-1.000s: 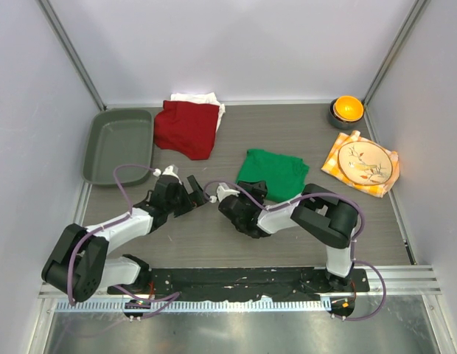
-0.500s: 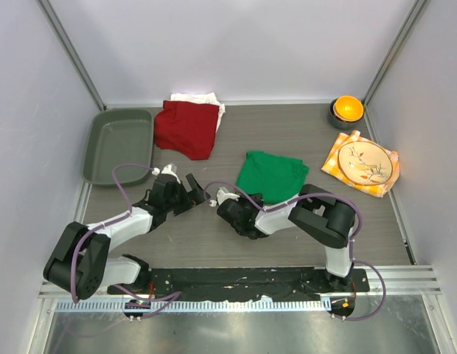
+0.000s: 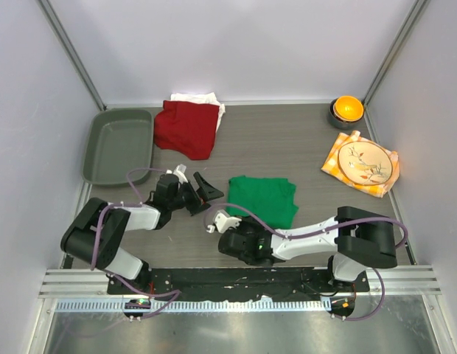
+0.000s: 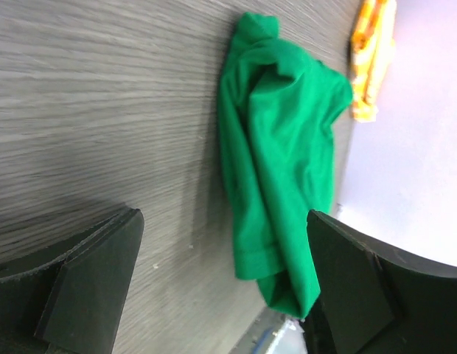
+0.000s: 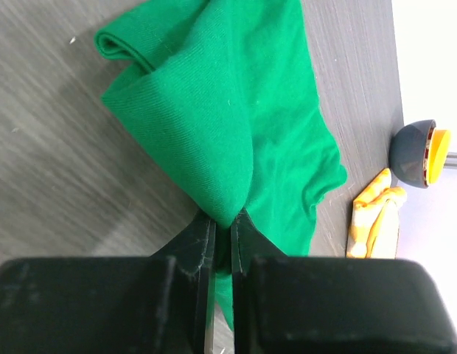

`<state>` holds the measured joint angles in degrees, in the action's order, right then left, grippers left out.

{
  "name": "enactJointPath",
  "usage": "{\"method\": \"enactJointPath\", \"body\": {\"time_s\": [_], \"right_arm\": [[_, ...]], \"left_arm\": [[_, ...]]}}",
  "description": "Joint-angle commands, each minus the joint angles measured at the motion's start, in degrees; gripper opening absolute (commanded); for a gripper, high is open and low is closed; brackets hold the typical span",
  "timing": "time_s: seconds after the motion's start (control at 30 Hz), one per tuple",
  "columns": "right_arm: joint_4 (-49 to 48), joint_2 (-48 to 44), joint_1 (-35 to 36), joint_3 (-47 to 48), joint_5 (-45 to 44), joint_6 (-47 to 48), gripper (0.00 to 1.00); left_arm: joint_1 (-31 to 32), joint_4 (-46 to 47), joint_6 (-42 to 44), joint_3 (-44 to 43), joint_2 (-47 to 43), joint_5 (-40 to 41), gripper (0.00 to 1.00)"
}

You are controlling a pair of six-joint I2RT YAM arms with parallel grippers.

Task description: Fold and stack the t-shirts

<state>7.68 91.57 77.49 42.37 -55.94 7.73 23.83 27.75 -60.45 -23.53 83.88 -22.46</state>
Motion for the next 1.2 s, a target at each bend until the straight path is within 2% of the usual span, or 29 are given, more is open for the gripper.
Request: {"method": "enactJointPath", "body": {"time_s": [0.0,0.2,0.37,0.57,0.77,1.17], "right_arm": [[6.46,-3.24,3.88,-1.06,-3.64,-7.63,0.01],[8.14,-4.03,7.23,-0.8,-6.11,-9.92,0.01],[8.22,-4.82,7.41,0.95,-6.98,-7.99,0.01],[6.91,-4.83,7.41,4.73,-7.16,-2.9,0.01],[7.43,-3.68,8.2,7.37,-5.93,-2.81,0.01],[8.75,-2.36,10.48,9.84,-6.28,-3.86,0.01]], "left_arm": [[-0.28,11.7,-7.66,3.4,6.03,-9.0,1.0],[-0.19,20.14,-12.15,5.6,9.9,-14.36,1.0],[-0.02,23.05,-14.0,6.74,9.82,-18.58,1.0],[0.25,23.05,-14.61,8.32,8.14,-19.2,1.0],[0.6,27.26,-18.82,7.53,10.6,-19.12,1.0],[1.47,52.4,-35.44,7.53,23.68,-18.59,1.0]]}}
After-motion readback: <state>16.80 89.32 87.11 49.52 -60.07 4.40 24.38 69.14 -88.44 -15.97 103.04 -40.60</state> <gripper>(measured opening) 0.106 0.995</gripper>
